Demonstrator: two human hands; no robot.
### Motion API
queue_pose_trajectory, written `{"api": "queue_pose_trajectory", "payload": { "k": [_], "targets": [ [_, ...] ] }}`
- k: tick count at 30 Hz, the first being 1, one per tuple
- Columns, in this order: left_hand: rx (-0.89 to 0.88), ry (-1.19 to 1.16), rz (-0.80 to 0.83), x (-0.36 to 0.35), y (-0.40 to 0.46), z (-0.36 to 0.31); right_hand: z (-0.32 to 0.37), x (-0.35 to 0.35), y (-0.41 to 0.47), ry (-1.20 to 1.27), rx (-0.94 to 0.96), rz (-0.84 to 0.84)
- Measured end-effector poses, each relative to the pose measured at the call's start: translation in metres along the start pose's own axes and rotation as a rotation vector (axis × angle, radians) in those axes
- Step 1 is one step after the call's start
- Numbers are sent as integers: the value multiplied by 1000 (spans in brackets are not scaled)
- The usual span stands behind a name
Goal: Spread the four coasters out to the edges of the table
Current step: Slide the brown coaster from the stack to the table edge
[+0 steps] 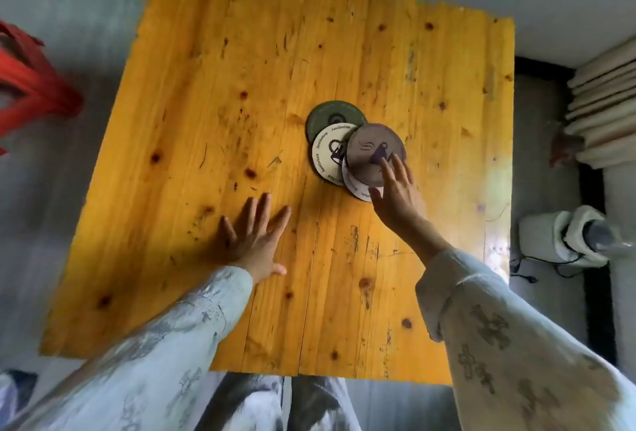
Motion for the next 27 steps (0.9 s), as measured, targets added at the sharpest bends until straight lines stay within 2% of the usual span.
{"api": "queue_pose_trajectory", "payload": {
  "k": [3, 7, 13, 17, 23, 27],
  "targets": [
    [36, 89, -35, 0, 9, 1, 2, -4, 23, -101, 32, 9],
    [56, 62, -40, -4, 12, 5, 4, -11, 32, -170, 86, -8],
    [38, 20, -30, -2, 6, 4, 17, -1, 7, -224, 205, -96],
    [20, -2, -50, 2, 4, 3, 42, -6, -36, -210, 374, -144],
    [18, -2, -79, 5, 1, 2, 68, -71, -91, -131, 367, 13],
    [8, -3, -107, 6, 2, 2, 80, -109, -118, -275, 368, 33]
  ]
}}
Point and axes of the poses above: each hand's wrist, its own y-axis towards the middle knuckle, its own x-axis out of the back of the hand, z = x × y, the point moved 9 cm from there along y, towards the middle knuckle, and after that the axes turned 15 degrees about z, right-handed, at the moved point
